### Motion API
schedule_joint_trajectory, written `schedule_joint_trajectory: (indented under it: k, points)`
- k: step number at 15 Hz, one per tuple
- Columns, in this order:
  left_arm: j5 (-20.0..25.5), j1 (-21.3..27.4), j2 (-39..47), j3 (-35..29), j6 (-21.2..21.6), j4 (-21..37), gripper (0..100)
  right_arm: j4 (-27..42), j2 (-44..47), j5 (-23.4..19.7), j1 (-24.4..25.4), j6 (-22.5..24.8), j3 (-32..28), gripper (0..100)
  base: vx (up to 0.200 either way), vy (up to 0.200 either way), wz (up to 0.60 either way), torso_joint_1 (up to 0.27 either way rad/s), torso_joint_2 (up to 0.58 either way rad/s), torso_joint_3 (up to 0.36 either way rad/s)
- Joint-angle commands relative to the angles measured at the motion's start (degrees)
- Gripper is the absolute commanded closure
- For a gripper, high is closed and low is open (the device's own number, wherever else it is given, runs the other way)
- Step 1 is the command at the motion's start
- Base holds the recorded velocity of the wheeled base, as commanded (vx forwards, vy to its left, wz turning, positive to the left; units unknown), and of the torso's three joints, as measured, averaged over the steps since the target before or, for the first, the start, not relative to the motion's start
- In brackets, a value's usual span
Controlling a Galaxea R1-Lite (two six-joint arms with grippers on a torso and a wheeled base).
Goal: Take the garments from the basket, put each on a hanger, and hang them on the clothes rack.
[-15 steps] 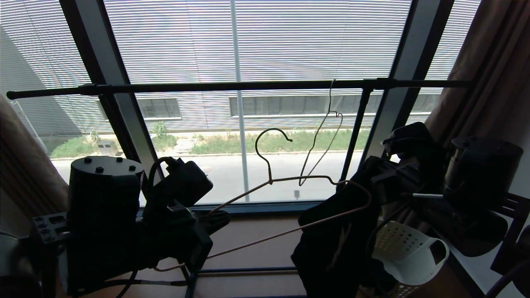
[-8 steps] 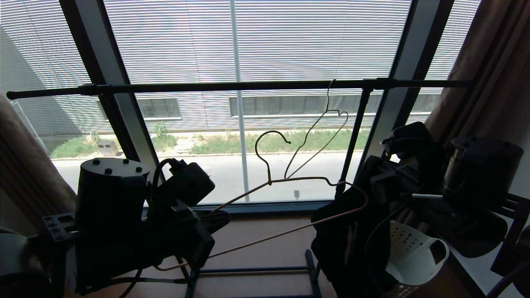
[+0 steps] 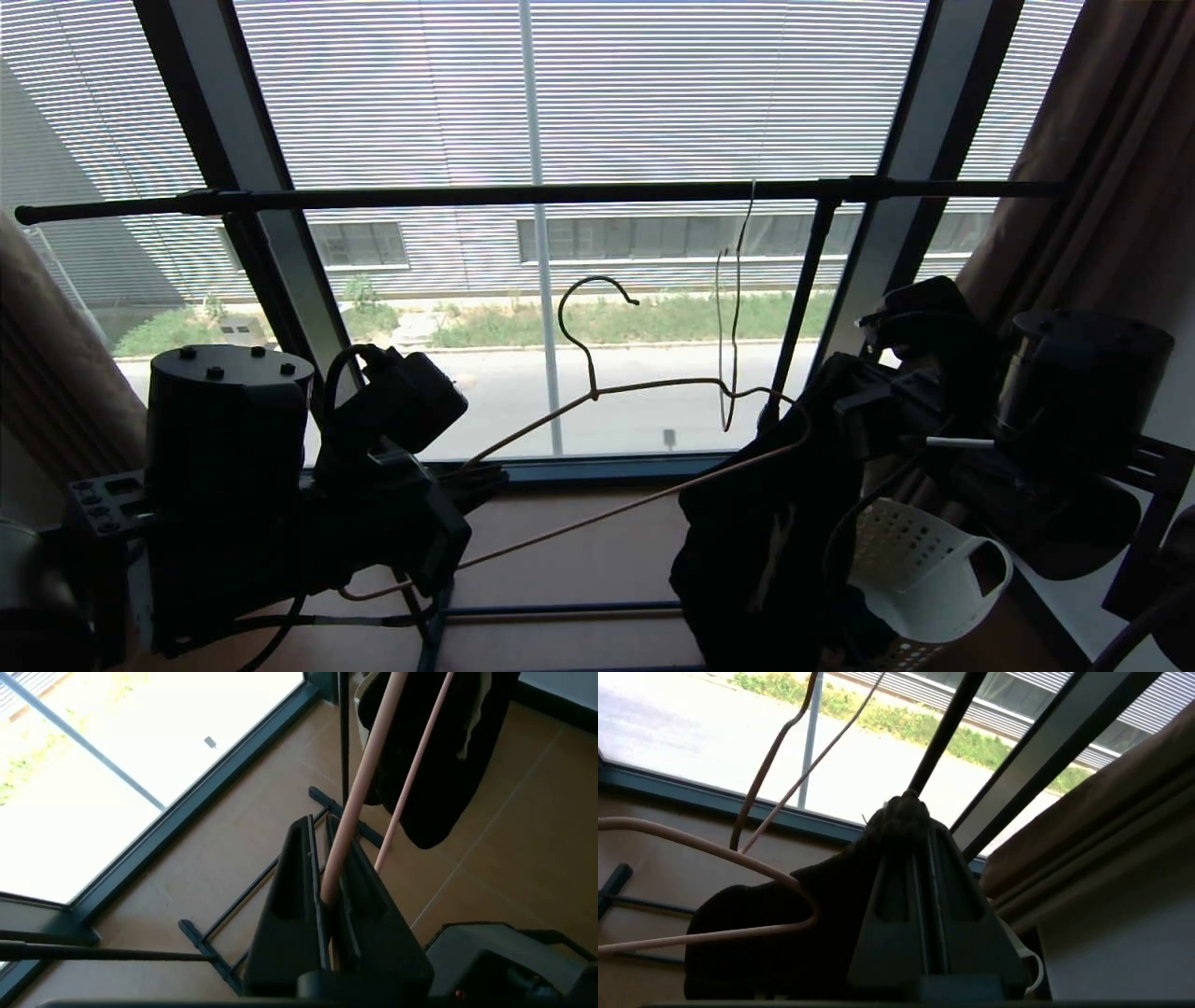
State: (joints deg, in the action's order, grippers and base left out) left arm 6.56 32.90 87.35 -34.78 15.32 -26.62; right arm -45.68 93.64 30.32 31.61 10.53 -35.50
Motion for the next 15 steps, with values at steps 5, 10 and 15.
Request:
schedule_joint_trajectory:
  k: [5, 10, 15]
  points:
    - [0.12, 0.58, 1.86, -0.64, 0.23, -0.18, 100, 0.06, 0.49, 0.18, 0.21, 0.01, -0.18, 100, 0.000, 0.000, 0.00, 0.000, 0.00, 0.000]
    - [0.03, 2.87, 4.50, -1.87, 0.15, -1.94, 100, 0.15, 0.23, 2.73, 0.47, 0.01, -1.15, 100, 0.000, 0.000, 0.00, 0.000, 0.00, 0.000]
    - [-0.14, 3.48, 7.05, -4.42, 0.23, -2.29, 100, 0.06, -1.26, 5.28, 2.76, 0.81, -1.06, 100, 0.000, 0.000, 0.00, 0.000, 0.00, 0.000]
